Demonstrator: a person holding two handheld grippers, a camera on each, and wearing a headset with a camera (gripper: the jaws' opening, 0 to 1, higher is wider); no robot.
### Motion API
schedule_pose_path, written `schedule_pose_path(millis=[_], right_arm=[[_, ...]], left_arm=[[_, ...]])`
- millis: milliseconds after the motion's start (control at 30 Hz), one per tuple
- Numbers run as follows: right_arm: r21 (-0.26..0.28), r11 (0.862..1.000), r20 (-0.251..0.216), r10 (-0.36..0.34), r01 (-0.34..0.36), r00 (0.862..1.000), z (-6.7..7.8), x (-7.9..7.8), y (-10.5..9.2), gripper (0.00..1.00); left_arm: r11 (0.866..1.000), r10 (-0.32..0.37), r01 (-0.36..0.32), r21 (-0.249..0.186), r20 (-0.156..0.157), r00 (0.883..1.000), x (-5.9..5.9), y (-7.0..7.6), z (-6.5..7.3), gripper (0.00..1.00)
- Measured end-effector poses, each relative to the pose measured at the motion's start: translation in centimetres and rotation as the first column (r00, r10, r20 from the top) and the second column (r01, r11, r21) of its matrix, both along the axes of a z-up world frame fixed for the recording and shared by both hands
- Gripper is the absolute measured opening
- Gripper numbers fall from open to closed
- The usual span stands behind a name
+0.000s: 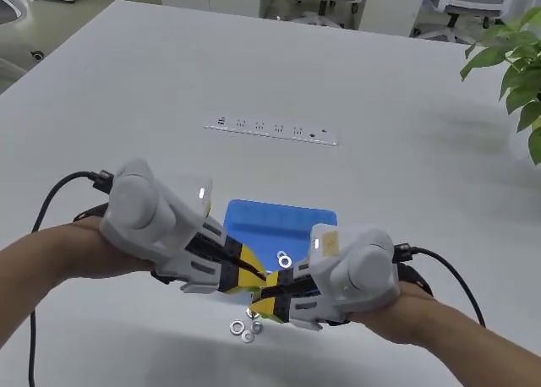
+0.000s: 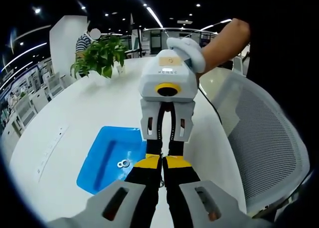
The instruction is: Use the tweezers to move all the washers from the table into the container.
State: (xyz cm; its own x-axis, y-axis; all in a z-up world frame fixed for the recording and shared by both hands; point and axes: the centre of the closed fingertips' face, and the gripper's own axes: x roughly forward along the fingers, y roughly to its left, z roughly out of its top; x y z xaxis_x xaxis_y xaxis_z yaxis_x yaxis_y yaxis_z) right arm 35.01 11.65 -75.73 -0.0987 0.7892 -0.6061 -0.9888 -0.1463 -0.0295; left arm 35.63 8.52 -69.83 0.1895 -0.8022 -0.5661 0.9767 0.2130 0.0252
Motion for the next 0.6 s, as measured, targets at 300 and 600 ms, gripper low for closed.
schedule_pose_path(millis=[300,600], right_arm=[[0.002,1.000,0.002,-0.001,0.000,1.000,0.04,0.00,0.06,0.07],[0.010,1.000,0.003,-0.003,0.003,1.000,0.38,0.09,-0.10,0.07]], left_arm=[[1.000,0.016,-0.016,0.002,-0.006,1.000,-0.29,-0.11,0.32,0.06],[1.000,0.028,-0.028,-0.001,-0.001,1.000,-0.48,-0.24,0.66,0.10]])
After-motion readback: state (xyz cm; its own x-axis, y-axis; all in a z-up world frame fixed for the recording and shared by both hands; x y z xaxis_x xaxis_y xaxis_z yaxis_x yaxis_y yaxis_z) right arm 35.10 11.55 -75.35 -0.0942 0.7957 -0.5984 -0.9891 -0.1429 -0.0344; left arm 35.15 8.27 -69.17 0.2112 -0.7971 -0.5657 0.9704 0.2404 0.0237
